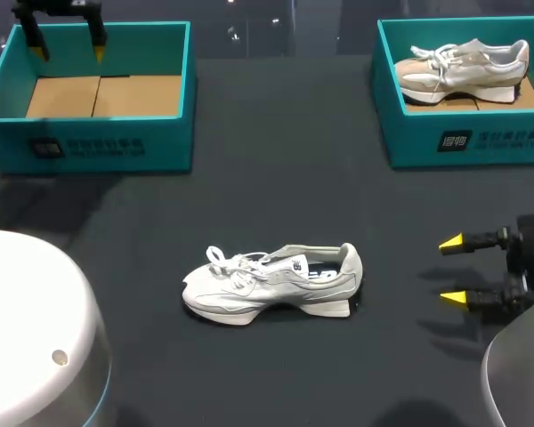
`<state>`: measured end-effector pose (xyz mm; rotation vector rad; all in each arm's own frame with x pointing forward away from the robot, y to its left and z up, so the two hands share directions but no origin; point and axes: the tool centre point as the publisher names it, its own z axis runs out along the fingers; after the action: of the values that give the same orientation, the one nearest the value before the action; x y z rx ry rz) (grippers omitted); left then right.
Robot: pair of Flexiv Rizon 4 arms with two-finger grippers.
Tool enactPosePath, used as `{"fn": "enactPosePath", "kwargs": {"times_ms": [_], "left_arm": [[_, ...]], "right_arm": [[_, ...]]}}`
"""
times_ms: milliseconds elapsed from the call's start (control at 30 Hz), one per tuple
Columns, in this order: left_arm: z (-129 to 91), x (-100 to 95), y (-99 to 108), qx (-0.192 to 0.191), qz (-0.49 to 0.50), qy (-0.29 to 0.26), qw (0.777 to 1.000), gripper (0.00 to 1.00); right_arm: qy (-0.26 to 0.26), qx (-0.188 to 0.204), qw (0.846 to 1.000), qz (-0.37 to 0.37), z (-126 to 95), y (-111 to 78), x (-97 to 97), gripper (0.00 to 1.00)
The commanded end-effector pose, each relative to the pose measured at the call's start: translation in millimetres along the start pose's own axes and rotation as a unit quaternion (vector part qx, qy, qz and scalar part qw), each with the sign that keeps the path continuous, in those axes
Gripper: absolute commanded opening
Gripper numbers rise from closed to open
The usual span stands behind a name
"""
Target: Take the shoe out of the shoebox, open the shoe tongue, remove and reinsert the insole, then place the shoe into the shoebox
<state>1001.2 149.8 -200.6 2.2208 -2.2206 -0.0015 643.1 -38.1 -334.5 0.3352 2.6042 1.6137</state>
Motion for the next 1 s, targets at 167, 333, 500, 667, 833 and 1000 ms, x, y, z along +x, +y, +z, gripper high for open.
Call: {"fn": "enactPosePath", "kwargs": {"times_ms": [167, 333, 500, 667, 833, 1000], "left_arm": [[0, -0.2, 0, 0.0, 0.0, 0.0, 1.0, 1.0], [0, -0.2, 0, 0.0, 0.0, 0.0, 1.0, 1.0], [0, -0.2, 0, 0.0, 0.0, 0.0, 1.0, 1.0], [0, -0.2, 0, 0.0, 0.0, 0.0, 1.0, 1.0], [0, -0.2, 0, 0.0, 0.0, 0.0, 1.0, 1.0], [0, -0.2, 0, 0.0, 0.0, 0.0, 1.0, 1.0]], "right_arm": [[0.003, -0.017, 1.0, 0.008, 9, -14.4, -6.4, 1.0], [-0.001, -0.024, 1.0, 0.011, 13, -19.7, -9.6, 1.0], [-0.002, -0.031, 0.999, 0.011, 19, -23.2, -12.5, 1.0], [-0.001, -0.038, 0.999, 0.012, 26, -26.6, -14.1, 1.0], [-0.001, -0.045, 0.999, 0.016, 34, -27.9, -14.2, 1.0], [0.001, -0.048, 0.999, 0.02, 45, -27.6, -15.8, 1.0]]}}
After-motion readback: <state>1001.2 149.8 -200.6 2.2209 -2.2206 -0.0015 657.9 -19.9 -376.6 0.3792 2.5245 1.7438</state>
